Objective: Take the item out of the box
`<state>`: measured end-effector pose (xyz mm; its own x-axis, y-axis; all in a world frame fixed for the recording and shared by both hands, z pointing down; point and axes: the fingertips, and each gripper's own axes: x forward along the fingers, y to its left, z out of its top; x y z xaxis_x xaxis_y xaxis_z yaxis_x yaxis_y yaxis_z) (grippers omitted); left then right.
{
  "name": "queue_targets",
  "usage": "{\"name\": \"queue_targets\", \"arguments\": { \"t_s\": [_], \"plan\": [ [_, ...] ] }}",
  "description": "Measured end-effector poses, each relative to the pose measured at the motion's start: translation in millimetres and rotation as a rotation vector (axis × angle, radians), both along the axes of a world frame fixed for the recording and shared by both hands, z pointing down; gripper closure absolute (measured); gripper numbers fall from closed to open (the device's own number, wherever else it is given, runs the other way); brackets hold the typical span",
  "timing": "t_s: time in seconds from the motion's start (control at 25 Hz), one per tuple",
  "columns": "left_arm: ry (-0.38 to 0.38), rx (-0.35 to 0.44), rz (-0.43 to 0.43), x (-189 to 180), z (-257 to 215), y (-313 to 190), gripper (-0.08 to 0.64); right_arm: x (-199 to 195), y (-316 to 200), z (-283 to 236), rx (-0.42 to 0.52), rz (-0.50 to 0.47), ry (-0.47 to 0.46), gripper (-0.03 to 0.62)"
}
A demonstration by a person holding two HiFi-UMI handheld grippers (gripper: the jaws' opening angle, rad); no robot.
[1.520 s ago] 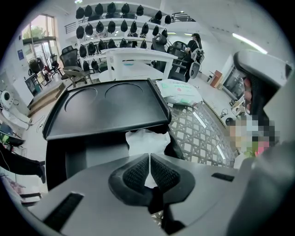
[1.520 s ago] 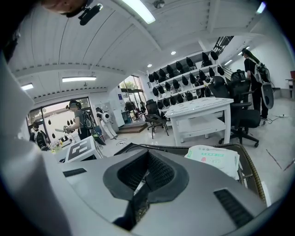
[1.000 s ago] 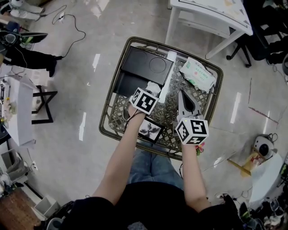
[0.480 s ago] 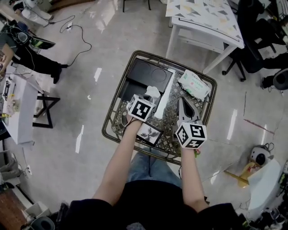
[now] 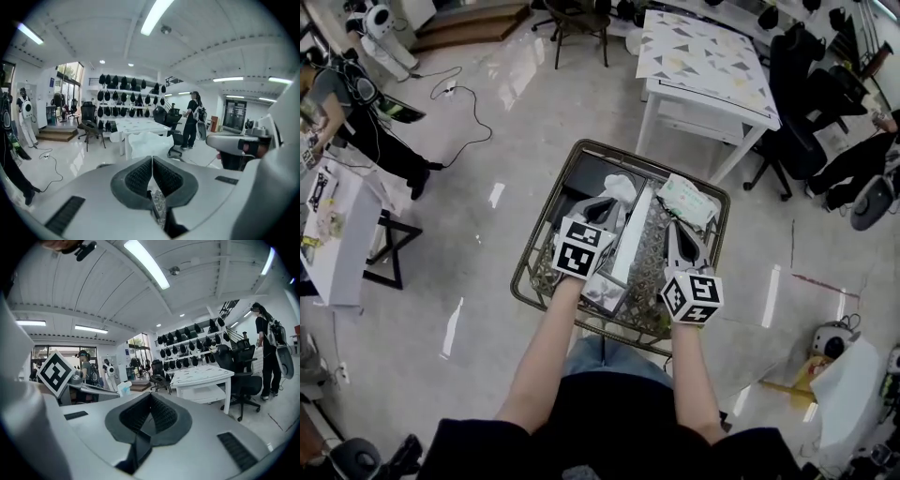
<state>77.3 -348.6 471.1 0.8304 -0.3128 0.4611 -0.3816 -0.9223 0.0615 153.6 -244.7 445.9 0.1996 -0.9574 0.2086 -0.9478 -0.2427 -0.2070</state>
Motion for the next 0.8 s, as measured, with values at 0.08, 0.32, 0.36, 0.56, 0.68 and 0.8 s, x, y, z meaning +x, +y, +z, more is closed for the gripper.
{"name": "queue_targets", "arguments": {
  "t_s": [0.08, 0.32, 0.36, 0.56, 0.68, 0.8],
  "plan": [
    [0.064, 0.048, -0.009, -4, -21, 4, 0.535, -4, 5, -11, 0.018, -0.002, 0.022, 0.589],
    [0.244, 0.217, -0.039, -16, -78, 13, 0.536, -7, 16, -38, 0.074, 0.001, 0.078, 0.589],
    [0.275, 0.245, -0.043, -18, -87, 14, 0.535, -7, 17, -42, 0.085, 0.003, 0.090, 0.589],
    [0.384, 0.346, -0.075, -32, -117, 19, 0.535, -9, 21, -57, 0.120, 0.008, 0.129, 0.589],
    [0.411, 0.368, -0.091, -40, -119, 23, 0.535, -10, 23, -63, 0.132, 0.015, 0.152, 0.589],
    [0.419, 0.374, -0.097, -46, -114, 25, 0.535, -12, 24, -65, 0.140, 0.018, 0.169, 0.589]
  ]
}}
